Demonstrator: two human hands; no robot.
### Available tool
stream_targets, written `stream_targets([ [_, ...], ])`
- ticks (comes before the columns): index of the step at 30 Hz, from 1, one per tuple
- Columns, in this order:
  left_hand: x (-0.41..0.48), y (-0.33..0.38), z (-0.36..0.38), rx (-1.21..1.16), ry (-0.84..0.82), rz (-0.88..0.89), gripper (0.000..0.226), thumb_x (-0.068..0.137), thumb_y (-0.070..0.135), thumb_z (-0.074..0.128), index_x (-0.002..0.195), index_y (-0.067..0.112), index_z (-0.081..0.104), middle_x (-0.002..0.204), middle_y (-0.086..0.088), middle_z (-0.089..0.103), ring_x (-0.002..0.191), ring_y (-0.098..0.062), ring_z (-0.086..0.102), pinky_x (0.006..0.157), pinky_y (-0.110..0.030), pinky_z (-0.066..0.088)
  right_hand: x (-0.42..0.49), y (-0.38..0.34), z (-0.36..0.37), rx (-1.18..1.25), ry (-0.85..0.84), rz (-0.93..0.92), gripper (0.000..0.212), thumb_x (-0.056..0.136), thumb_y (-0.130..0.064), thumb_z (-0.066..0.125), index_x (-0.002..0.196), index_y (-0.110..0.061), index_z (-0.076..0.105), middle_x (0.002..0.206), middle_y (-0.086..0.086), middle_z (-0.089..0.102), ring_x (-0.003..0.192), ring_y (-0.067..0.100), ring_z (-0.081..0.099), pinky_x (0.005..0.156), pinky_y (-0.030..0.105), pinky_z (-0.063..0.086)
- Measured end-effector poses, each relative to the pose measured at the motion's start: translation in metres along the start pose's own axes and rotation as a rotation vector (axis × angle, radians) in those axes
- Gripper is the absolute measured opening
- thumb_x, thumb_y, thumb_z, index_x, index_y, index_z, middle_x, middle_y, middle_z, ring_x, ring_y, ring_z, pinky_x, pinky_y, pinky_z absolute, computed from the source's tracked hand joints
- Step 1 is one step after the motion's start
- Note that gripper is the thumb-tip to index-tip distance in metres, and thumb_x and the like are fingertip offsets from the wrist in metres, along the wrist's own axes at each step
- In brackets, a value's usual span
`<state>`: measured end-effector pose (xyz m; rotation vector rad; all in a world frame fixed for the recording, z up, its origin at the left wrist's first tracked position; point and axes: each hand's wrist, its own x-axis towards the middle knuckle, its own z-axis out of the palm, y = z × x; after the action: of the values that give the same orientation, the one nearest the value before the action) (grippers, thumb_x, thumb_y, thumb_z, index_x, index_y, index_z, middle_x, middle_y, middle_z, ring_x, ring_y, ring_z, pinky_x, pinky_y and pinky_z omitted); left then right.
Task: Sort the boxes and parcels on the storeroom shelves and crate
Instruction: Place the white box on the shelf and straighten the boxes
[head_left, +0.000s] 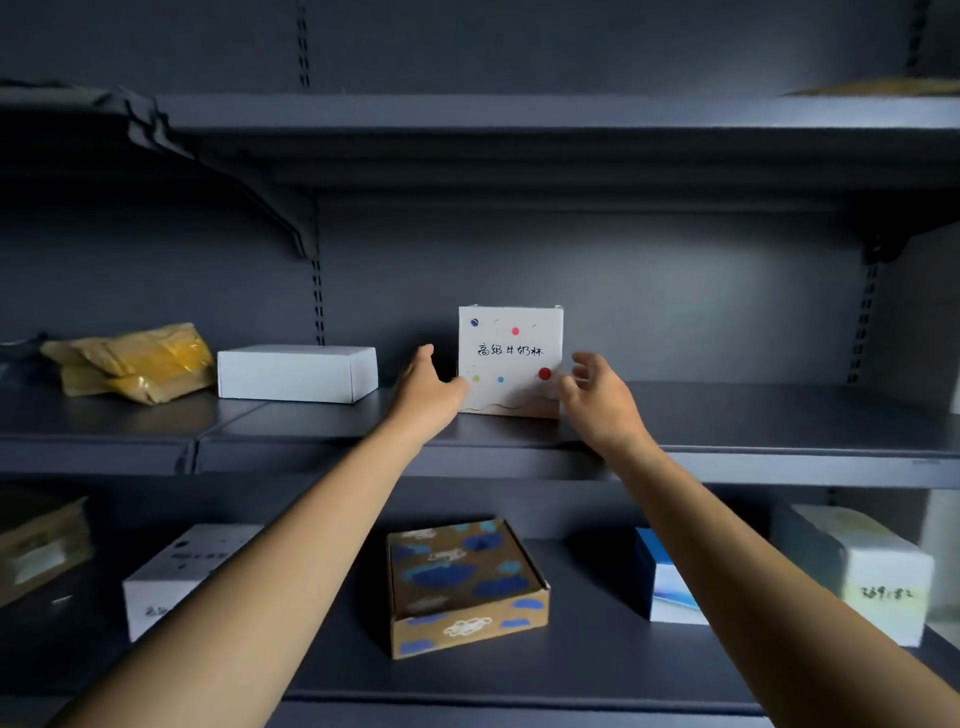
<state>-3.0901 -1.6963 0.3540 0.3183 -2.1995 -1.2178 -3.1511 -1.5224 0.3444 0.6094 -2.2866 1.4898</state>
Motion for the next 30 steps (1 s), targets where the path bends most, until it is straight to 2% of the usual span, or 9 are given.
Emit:
stream_targets([
  [3, 0.017, -0.004, 0.003, 0.003, -0.057, -0.088, 0.075, 0.090, 0.026, 0.056, 0.154, 0.018, 0.018, 0.154, -0.003, 0.033, 0.138, -0.023, 0.037, 0.111, -0.037, 0.034, 0.022, 0.003, 0.013, -0.081, -0.072, 0.008, 0.047, 0.097, -0.025, 0.053, 0.138, -0.005, 0.042, 0.135, 0.016, 0.053, 0.125, 0.030, 0.048, 0.090, 0.028, 0.036],
  [6, 0.026, -0.005, 0.007, -0.096, -0.150, -0.105, 0.065, 0.088, 0.023, 0.061, 0.147, 0.021, 0.034, 0.124, 0.002, 0.055, 0.124, -0.021, 0.050, 0.108, -0.041, 0.040, 0.034, 0.005, 0.020, -0.091, -0.093, 0.005, 0.041, 0.094, -0.023, 0.054, 0.129, -0.004, 0.046, 0.123, 0.011, 0.058, 0.113, 0.027, 0.053, 0.074, 0.023, 0.031],
  [11, 0.033, -0.012, 0.005, -0.383, -0.200, -0.059, 0.018, 0.092, 0.020, 0.058, 0.110, 0.020, 0.057, 0.102, -0.001, 0.064, 0.095, -0.016, 0.062, 0.093, -0.037, 0.049, 0.044, 0.020, 0.021, 0.078, -0.039, -0.009, 0.067, 0.065, -0.058, 0.064, 0.116, -0.016, 0.056, 0.106, -0.003, 0.069, 0.100, 0.017, 0.065, 0.091, 0.040, 0.053],
  [14, 0.043, -0.014, 0.001, -0.396, -0.198, -0.059, 0.009, 0.093, 0.028, 0.057, 0.094, 0.019, 0.061, 0.106, 0.000, 0.066, 0.096, -0.012, 0.058, 0.093, -0.039, 0.050, 0.046, 0.024, 0.020, 0.162, -0.048, -0.017, 0.060, 0.069, -0.057, 0.068, 0.114, -0.018, 0.057, 0.102, -0.002, 0.070, 0.096, 0.018, 0.067, 0.090, 0.047, 0.054],
  [20, 0.059, -0.022, -0.002, -0.469, -0.296, -0.054, 0.028, 0.087, 0.031, 0.069, 0.107, 0.019, 0.054, 0.101, 0.010, 0.061, 0.094, -0.002, 0.054, 0.093, -0.038, 0.046, 0.040, 0.023, 0.023, 0.131, -0.028, -0.048, 0.037, 0.085, -0.033, 0.071, 0.114, -0.022, 0.052, 0.108, -0.005, 0.066, 0.099, 0.013, 0.062, 0.083, 0.027, 0.052],
  [23, 0.061, -0.027, 0.005, -0.431, -0.288, 0.003, 0.058, 0.078, 0.041, 0.076, 0.121, 0.021, 0.042, 0.106, 0.009, 0.060, 0.101, -0.009, 0.059, 0.093, -0.037, 0.049, 0.033, 0.018, 0.023, -0.023, 0.042, -0.052, 0.066, 0.082, -0.044, 0.071, 0.137, -0.026, 0.040, 0.125, -0.011, 0.052, 0.116, 0.011, 0.051, 0.102, 0.034, 0.046],
  [25, 0.060, -0.029, 0.006, -0.300, -0.235, 0.075, 0.071, 0.072, 0.051, 0.077, 0.125, 0.023, 0.037, 0.110, 0.008, 0.059, 0.102, -0.011, 0.059, 0.087, -0.033, 0.051, 0.029, 0.012, 0.022, -0.051, 0.031, -0.045, 0.096, 0.083, -0.047, 0.070, 0.154, -0.028, 0.010, 0.133, -0.008, 0.038, 0.118, 0.008, 0.046, 0.102, 0.030, 0.040],
  [28, 0.052, -0.026, 0.005, -0.147, -0.165, 0.224, 0.036, 0.082, 0.040, 0.068, 0.106, 0.019, 0.051, 0.094, 0.010, 0.060, 0.085, -0.010, 0.058, 0.061, -0.018, 0.043, 0.022, 0.005, 0.026, 0.005, -0.150, -0.149, 0.095, 0.079, -0.041, 0.075, 0.150, -0.038, 0.011, 0.139, -0.011, 0.045, 0.121, 0.002, 0.052, 0.096, 0.028, 0.048],
  [30, 0.049, -0.024, 0.003, -0.203, -0.153, 0.277, 0.020, 0.088, 0.032, 0.064, 0.095, 0.014, 0.058, 0.082, 0.011, 0.060, 0.074, -0.004, 0.057, 0.059, -0.014, 0.041, 0.021, 0.003, 0.027, 0.056, -0.197, -0.154, 0.081, 0.081, -0.021, 0.075, 0.141, -0.033, 0.023, 0.128, -0.014, 0.055, 0.111, -0.005, 0.059, 0.090, 0.024, 0.054],
])
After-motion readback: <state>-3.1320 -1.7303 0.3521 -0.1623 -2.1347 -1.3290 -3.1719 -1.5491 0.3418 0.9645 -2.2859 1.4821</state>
